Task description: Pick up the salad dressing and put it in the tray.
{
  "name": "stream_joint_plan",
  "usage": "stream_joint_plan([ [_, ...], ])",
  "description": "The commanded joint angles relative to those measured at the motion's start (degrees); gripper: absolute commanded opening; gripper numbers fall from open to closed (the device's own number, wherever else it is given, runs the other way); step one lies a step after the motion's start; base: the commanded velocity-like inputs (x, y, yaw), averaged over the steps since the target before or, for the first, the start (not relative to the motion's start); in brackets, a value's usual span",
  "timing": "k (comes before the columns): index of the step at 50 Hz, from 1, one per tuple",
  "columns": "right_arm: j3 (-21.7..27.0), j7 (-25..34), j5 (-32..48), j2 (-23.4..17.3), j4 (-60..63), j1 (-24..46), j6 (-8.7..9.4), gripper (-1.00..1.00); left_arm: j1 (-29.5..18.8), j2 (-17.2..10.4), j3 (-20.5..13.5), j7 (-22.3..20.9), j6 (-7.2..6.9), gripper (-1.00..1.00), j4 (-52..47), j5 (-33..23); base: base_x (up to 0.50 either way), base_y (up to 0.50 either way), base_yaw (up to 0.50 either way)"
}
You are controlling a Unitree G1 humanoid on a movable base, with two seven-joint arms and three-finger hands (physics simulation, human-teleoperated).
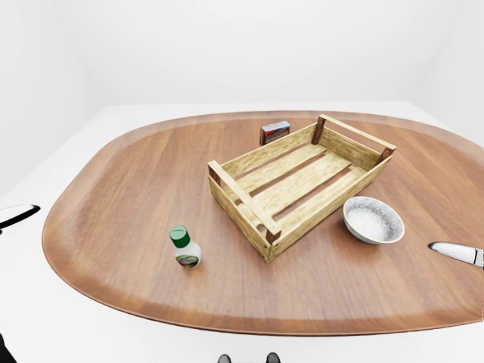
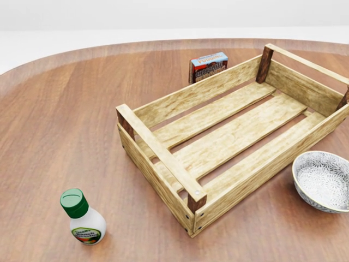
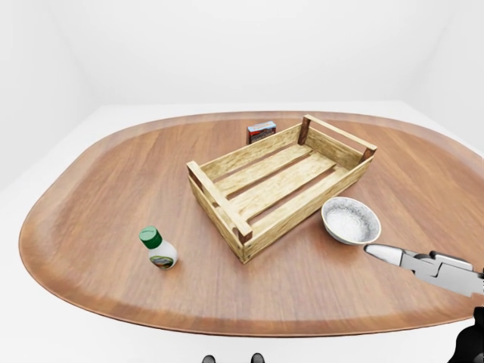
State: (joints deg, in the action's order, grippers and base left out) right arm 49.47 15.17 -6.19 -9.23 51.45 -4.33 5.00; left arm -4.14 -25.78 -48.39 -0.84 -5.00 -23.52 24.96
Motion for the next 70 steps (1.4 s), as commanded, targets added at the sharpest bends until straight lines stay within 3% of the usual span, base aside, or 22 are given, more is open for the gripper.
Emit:
stream_joint_plan([
  [1, -1.02, 0.46, 1.91, 0.37, -0.77, -0.45, 0.00, 1.00, 0.02, 0.13, 0.04, -0.03, 0.00, 1.00, -0.42, 0.05, 0.50, 0.19, 0.00],
  [9, -1.99, 0.70, 4.40, 0.92, -2.45, -0.50, 0.00, 1.00, -0.04, 0.18, 0.29, -0.19, 0.00, 1.00, -0.08, -0.04, 0.50, 0.21, 0.00],
  [12, -0.01, 1.08, -0.34, 1.58, -3.62, -0.29, 0.00, 1.00, -0.13, 0.24, 0.59, -0.23, 0.00, 1.00, 0.35, -0.34, 0.50, 0.20, 0.00],
  [14, 2.37, 2.25, -8.13, 1.50, -2.86, -0.52, 0.00, 1.00, -0.15, 0.32, 0.86, -0.29, 0.00, 1.00, 0.74, -0.59, 0.50, -0.01, 0.00],
  [20, 2.13, 1.29, -10.47, 0.96, -3.38, -2.06, 0.00, 1.00, -0.20, 0.31, 1.04, -0.45, 0.00, 1.00, 1.27, -0.74, 0.50, -0.03, 0.00],
  [30, -0.44, 1.04, -5.85, 1.42, -1.61, -2.09, 0.00, 1.00, -0.13, 0.44, 1.24, -0.59, 0.00, 1.00, 1.71, -0.92, 0.50, -0.05, 0.00],
  [46, 0.63, 0.37, -7.01, 1.59, -0.72, -1.63, 0.00, 1.00, -0.13, 0.45, 1.31, -0.57, 0.00, 1.00, 1.67, -0.96, 0.50, -0.05, 0.00],
  [49, 3.43, -1.59, -12.53, 2.20, -2.68, -1.37, 0.00, 1.00, -0.07, 0.50, 1.36, -0.57, 0.00, 1.00, 1.43, -0.94, 0.33, -0.03, 0.00],
  [51, 3.00, -2.20, -11.94, 1.90, -3.11, -2.14, 0.00, 1.00, -0.13, 0.49, 1.37, -0.56, 0.00, 1.00, 1.53, -0.96, 0.00, 0.00, 0.00],
  [54, -2.34, -3.01, 0.30, 0.34, -3.77, -3.02, 0.00, 1.00, -0.10, 0.53, 1.42, -0.54, 0.00, 1.00, 1.50, -1.00, 0.02, 0.17, 0.00],
  [58, 2.49, -1.31, -10.10, 2.05, -4.76, -1.61, 0.00, 1.00, -0.11, 0.52, 1.36, -0.58, 0.00, 1.00, 1.50, -1.08, 0.03, 0.32, 0.00],
  [70, 0.50, -2.95, -8.44, 0.76, -5.96, -2.23, 0.00, 1.00, -0.14, 0.57, 1.51, -0.58, 0.00, 1.00, 1.75, -1.17, 0.00, 0.00, 0.00],
])
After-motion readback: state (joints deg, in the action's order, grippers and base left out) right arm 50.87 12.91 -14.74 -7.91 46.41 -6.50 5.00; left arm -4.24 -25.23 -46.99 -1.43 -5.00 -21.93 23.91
